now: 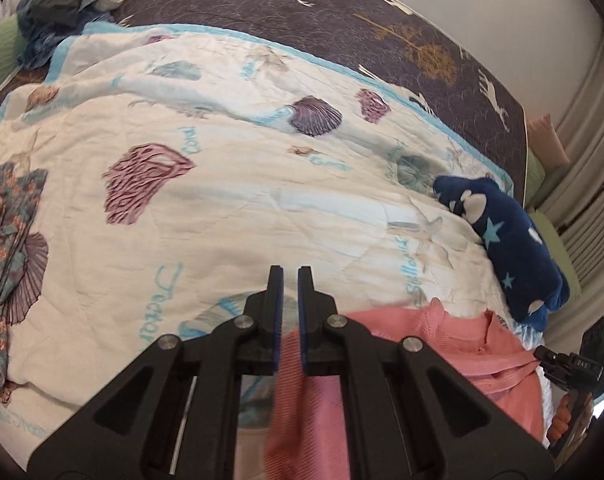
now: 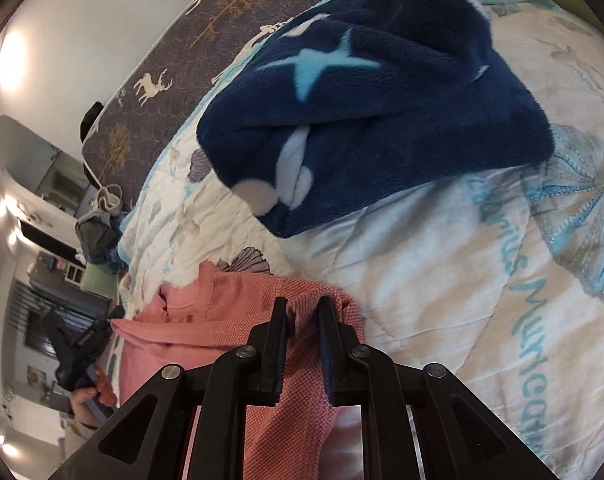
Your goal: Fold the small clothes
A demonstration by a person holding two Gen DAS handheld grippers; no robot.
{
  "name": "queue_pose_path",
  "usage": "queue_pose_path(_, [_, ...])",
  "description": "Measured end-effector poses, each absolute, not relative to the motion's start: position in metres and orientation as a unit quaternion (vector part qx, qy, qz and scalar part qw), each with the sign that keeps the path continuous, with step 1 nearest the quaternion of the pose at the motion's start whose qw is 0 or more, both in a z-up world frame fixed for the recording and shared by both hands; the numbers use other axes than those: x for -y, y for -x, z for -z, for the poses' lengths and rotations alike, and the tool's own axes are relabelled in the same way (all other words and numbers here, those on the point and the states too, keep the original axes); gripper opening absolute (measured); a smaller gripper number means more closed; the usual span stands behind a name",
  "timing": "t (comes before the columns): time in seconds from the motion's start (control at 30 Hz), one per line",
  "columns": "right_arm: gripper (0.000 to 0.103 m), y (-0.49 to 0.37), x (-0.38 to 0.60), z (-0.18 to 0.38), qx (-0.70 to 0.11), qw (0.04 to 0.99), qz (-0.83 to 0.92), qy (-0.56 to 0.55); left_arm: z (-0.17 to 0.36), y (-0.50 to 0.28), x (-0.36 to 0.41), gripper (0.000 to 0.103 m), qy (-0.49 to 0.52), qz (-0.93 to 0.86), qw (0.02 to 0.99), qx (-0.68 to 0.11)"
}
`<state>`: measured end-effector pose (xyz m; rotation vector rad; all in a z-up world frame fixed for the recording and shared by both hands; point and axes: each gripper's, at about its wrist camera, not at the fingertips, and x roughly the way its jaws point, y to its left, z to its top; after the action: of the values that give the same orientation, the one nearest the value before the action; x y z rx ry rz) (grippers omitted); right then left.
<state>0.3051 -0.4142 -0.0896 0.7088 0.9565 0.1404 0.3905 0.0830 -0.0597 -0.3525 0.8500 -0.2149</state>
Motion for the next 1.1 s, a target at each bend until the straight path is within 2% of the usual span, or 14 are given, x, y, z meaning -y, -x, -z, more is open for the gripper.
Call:
queue_pose_path(0.07, [0.035,-0.296,0.419,0.082,-0.443,0.831,-0.053,-0.332,0.059,-0.380,-0.096,0.011,0.188,0.112,0.883,-0.415])
queue_pose_path(0.1, [0.052,-0.286,0.423,0.074,-0.437,0.839,-0.035,-0.322,0.059,-0.374,-0.102,0.022,0.196,0.119,0.878,-0.420])
queue_pose_path(0.13, [0.059,-0.278,0.426,0.069,-0.430,0.845,-0.029,-0.317,0.059,-0.367,-0.108,0.035,0.207,0.129,0.873,-0.422])
queue_pose_path(0.3, [0.061,-0.213,0.425,0.053,-0.426,0.848,-0.068,-0.307,0.063,-0.292,-0.119,0.067,0.183,0.199,0.854,-0.445])
queue_pose_path(0.4, [0.063,-0.167,0.407,0.062,-0.455,0.836,-0.095,-0.292,0.076,-0.248,-0.113,0.072,0.158,0.241,0.832,-0.475])
queue_pose_path(0.53, [0.068,-0.123,0.378,0.084,-0.484,0.811,-0.129,-0.301,0.094,-0.220,-0.109,0.072,0.155,0.244,0.820,-0.494])
queue_pose_path(0.67, [0.082,-0.116,0.363,0.094,-0.459,0.819,-0.134,-0.316,0.100,-0.224,-0.112,0.070,0.197,0.250,0.823,-0.471])
queue_pose_path(0.7, [0.085,-0.120,0.363,0.094,-0.449,0.821,-0.133,-0.325,0.099,-0.227,-0.111,0.048,0.210,0.260,0.819,-0.466])
queue_pose_path(0.73, [0.086,-0.126,0.363,0.096,-0.441,0.821,-0.131,-0.339,0.101,-0.230,-0.108,0.013,0.223,0.268,0.811,-0.470])
queue_pose_path(0.77, [0.085,-0.131,0.362,0.098,-0.437,0.819,-0.130,-0.348,0.105,-0.232,-0.107,0.010,0.232,0.268,0.803,-0.480])
queue_pose_path(0.8, [0.066,-0.137,0.359,0.099,-0.438,0.818,-0.129,-0.350,0.106,-0.232,-0.107,0.009,0.240,0.262,0.801,-0.482])
queue_pose_path(0.83, [0.005,-0.143,0.354,0.100,-0.447,0.819,-0.124,-0.339,0.103,-0.230,-0.106,0.009,0.239,0.263,0.804,-0.476])
queue_pose_path(0.9, [0.007,-0.152,0.351,0.105,-0.477,0.795,-0.125,-0.354,0.092,-0.220,-0.103,0.009,0.236,0.276,0.808,-0.463])
queue_pose_path(1.1, [0.006,-0.127,0.376,0.069,-0.444,0.811,-0.111,-0.364,0.054,-0.173,-0.088,0.009,0.190,0.333,0.808,-0.448])
